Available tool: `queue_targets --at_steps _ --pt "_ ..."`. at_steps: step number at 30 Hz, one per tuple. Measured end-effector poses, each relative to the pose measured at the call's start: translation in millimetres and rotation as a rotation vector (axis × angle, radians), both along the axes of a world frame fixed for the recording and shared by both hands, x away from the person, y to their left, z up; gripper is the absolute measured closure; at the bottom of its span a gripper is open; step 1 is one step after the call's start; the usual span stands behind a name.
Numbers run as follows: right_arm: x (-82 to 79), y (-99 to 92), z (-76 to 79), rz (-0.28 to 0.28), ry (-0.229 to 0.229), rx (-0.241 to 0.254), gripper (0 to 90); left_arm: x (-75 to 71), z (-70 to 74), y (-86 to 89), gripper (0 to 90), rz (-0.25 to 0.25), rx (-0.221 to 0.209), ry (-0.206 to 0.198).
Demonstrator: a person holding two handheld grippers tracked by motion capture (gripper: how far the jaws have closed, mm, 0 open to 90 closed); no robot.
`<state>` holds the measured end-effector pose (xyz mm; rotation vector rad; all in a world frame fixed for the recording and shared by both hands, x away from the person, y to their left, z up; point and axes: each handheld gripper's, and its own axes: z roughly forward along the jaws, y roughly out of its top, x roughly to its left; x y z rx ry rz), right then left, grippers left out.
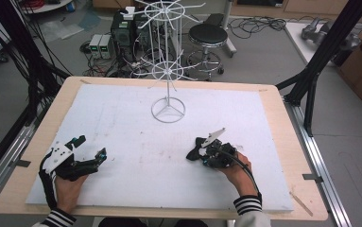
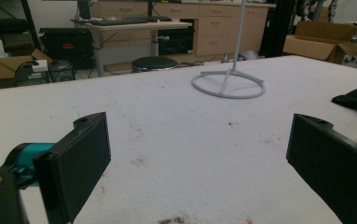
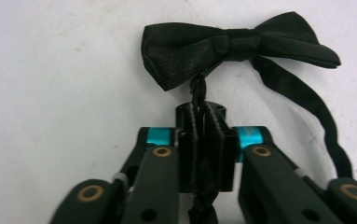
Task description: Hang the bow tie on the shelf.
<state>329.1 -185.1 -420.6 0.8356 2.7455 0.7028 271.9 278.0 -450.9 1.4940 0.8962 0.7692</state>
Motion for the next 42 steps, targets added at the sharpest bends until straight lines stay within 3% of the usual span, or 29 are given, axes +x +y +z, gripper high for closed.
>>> queue_targets --at_steps 7,12,20,24,26,27,42 --pt "-0.9 0.9 1.0 -0.014 0.001 -0.004 86.8 -0.1 0.1 -0.2 6.6 0.000 -0.001 0.001" --pt "-2.3 -1.4 3.7 -0.021 -0.015 0.028 86.8 0.0 0.0 -0.1 6.6 0.000 -0.002 0.000" --pt "-5.4 -6.5 10.3 -0.051 -0.050 0.132 87.0 -0.1 0.1 -0.2 6.6 0.000 -0.002 0.000" --pt "-7.4 -10.6 18.3 -0.067 -0.087 0.230 87.1 -0.1 0.0 -0.1 6.6 0.000 0.000 -0.001" --pt "-7.9 -11.0 19.4 -0.069 -0.092 0.242 87.1 -0.1 0.0 -0.2 6.6 0.000 -0.002 0.000" --pt "-8.9 -12.6 23.1 -0.088 -0.104 0.286 87.1 -0.1 0.0 -0.1 6.6 0.000 0.001 -0.001" --pt "-12.8 -20.8 44.6 -0.211 -0.223 0.534 87.3 -0.1 0.1 0.0 6.6 0.000 -0.002 0.001"
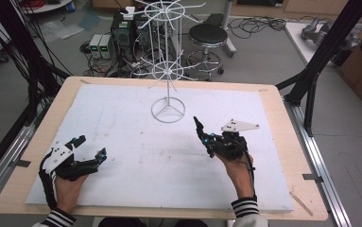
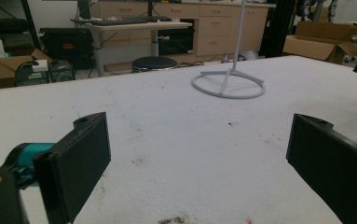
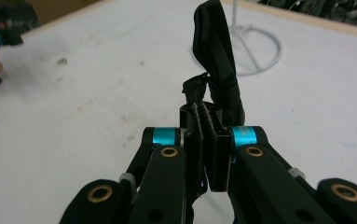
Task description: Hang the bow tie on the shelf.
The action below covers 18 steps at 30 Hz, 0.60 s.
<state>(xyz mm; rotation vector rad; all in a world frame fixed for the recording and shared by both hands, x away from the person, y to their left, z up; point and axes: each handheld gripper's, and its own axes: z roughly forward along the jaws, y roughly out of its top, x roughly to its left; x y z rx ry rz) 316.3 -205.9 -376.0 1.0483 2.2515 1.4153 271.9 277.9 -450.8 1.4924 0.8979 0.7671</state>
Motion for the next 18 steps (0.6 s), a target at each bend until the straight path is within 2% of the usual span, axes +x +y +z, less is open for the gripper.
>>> queue_targets --at_steps 2,7,10,14,18 --pt "0.4 0.9 3.6 -0.007 -0.014 0.022 87.3 0.0 0.0 0.0 6.6 0.000 0.000 0.000" --pt "2.2 4.3 13.6 -0.034 -0.061 0.042 87.3 0.0 -0.1 0.1 6.6 0.001 0.000 0.001" --pt "3.0 5.2 18.2 -0.057 -0.069 0.050 87.3 0.0 0.0 0.1 6.6 0.000 0.000 0.001" --pt "6.5 6.5 29.7 -0.121 -0.124 0.080 87.3 0.0 0.0 0.3 6.6 0.001 0.000 0.002" --pt "9.6 9.5 39.6 -0.159 -0.149 0.097 87.3 0.1 -0.1 0.3 6.6 0.000 0.000 0.002"
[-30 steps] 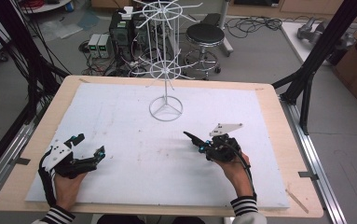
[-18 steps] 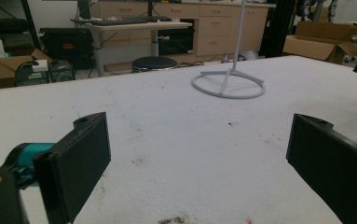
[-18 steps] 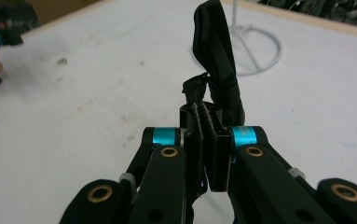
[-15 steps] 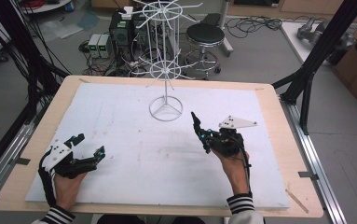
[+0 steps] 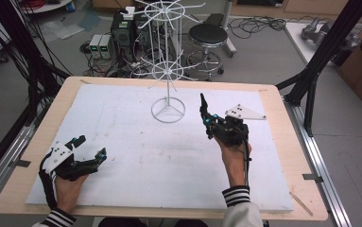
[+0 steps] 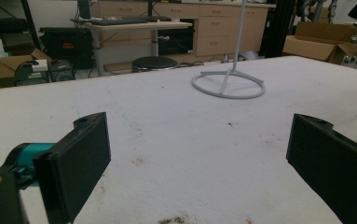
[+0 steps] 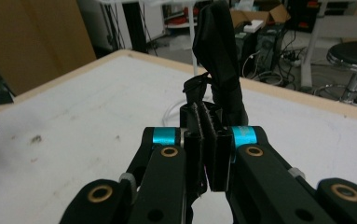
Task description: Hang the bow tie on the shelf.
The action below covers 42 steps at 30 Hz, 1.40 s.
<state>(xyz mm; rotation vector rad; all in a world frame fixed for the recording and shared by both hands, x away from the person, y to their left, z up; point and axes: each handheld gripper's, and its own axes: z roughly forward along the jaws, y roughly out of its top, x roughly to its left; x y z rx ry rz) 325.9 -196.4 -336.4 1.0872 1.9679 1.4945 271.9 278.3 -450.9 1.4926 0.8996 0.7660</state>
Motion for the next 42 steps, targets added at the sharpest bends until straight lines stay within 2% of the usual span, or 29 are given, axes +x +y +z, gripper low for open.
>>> queue_targets --at_steps 3,9,13,17,22,34,42 --pt "3.5 3.5 6.2 -0.023 -0.026 0.006 87.3 0.1 0.1 0.3 6.6 0.000 -0.003 0.003" --pt "15.1 4.8 15.5 -0.057 -0.047 0.034 87.3 0.2 0.1 0.4 6.6 -0.001 -0.004 0.003" --pt "23.6 2.8 21.0 -0.079 -0.044 0.063 87.4 0.2 0.0 0.5 6.6 0.000 -0.005 0.004" --pt "32.5 1.9 29.0 -0.075 -0.043 0.083 87.5 0.2 -0.1 0.4 6.6 0.000 -0.006 0.003" --pt "43.3 2.0 36.8 -0.063 -0.054 0.075 87.5 0.3 0.0 0.5 6.6 0.001 -0.005 0.003" --pt "59.1 4.9 46.0 -0.095 -0.065 0.059 87.5 0.5 0.2 0.7 6.6 -0.001 -0.001 0.005" --pt "70.1 13.4 57.1 -0.073 -0.080 -0.001 87.5 0.9 0.2 0.4 6.6 -0.001 -0.006 0.009"
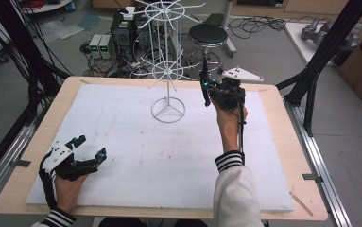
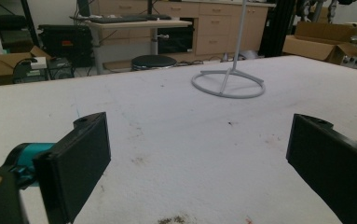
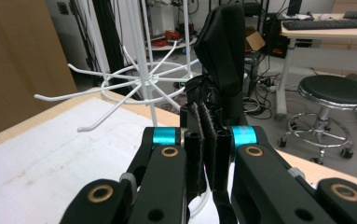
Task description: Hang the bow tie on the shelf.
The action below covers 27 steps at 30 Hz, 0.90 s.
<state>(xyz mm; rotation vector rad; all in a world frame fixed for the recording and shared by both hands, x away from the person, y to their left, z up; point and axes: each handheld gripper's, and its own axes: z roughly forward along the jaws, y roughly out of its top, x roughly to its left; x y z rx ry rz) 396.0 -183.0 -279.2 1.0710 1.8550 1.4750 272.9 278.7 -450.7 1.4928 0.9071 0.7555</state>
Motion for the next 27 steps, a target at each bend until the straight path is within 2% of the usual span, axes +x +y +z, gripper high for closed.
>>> queue_targets --at_steps 10,14,15,27 --pt "8.6 10.1 8.9 -0.001 -0.034 -0.046 87.5 0.3 0.0 0.0 6.6 0.000 0.001 0.003" --pt "10.4 15.1 7.5 -0.011 -0.032 -0.078 87.5 0.2 0.1 0.1 6.6 0.000 0.003 0.004" --pt "11.8 16.8 6.7 -0.029 -0.038 -0.089 87.5 0.3 0.0 0.0 6.7 0.000 0.001 0.003" --pt "14.3 26.9 5.2 -0.026 -0.047 -0.091 87.5 0.5 0.2 0.1 6.6 -0.001 0.006 0.004"
